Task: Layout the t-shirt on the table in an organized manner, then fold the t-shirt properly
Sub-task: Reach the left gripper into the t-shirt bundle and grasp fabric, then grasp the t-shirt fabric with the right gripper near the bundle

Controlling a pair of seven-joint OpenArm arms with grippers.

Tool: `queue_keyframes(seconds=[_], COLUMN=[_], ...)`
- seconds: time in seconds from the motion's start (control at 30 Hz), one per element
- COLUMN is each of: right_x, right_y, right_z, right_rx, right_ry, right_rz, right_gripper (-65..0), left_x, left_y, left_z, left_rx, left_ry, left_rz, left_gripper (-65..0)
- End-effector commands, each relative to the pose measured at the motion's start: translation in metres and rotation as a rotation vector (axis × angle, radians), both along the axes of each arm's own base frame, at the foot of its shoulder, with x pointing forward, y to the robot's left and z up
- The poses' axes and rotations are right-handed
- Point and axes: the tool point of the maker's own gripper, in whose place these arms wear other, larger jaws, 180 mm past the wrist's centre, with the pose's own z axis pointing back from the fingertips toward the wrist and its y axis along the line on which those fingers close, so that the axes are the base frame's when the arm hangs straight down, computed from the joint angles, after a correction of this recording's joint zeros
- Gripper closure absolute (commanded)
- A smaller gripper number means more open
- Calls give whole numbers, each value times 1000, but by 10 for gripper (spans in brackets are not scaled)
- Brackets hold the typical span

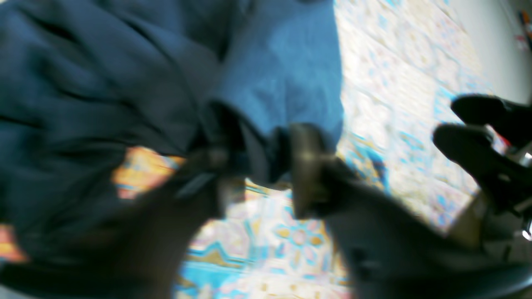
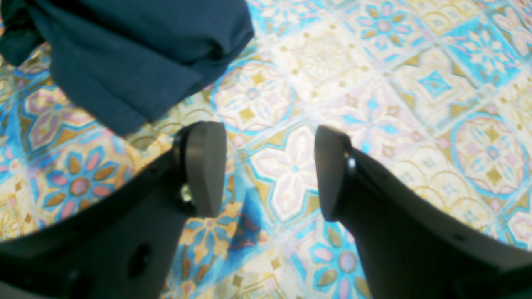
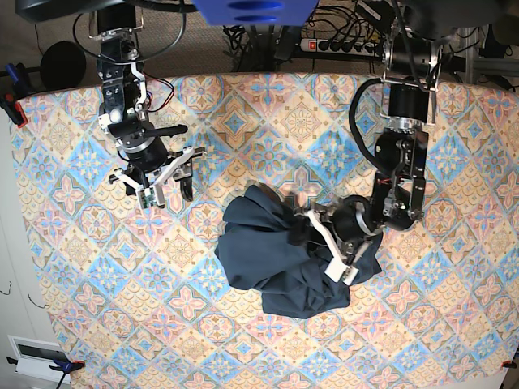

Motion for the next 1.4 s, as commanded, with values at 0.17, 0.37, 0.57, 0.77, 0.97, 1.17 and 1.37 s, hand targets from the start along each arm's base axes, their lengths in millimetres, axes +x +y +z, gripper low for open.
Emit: queue_keyframes(seconds=[0.17, 0.37, 0.57, 0.77, 0.97, 1.17, 1.37], right_x=[6, 1, 8, 28, 38, 30, 45], right_y=[0, 26, 50, 73, 100, 124, 132], right_z=[13, 10, 18, 32, 32, 21, 21], right_rx=[8, 23, 34, 36, 61, 42, 57], right_ry=[-49, -39, -64, -110, -108, -85, -83], right_rz=[3, 71, 136, 200, 247, 367, 362], right_gripper=[-329, -329, -331, -333, -333, -329, -329], left_x=[-2, 7, 18, 8, -5, -11, -17], left_y=[-16, 49, 162, 223, 231, 229, 229], left_z=[39, 69, 71, 53, 37, 28, 22], left_rx=[-163, -258, -372, -365, -339, -336, -330], left_ry=[-63, -112, -119, -85, -49, -28, -10], left_rz=[-28, 135, 430, 579, 600, 603, 606], left_gripper=[-568, -529, -526, -526, -526, -526, -526])
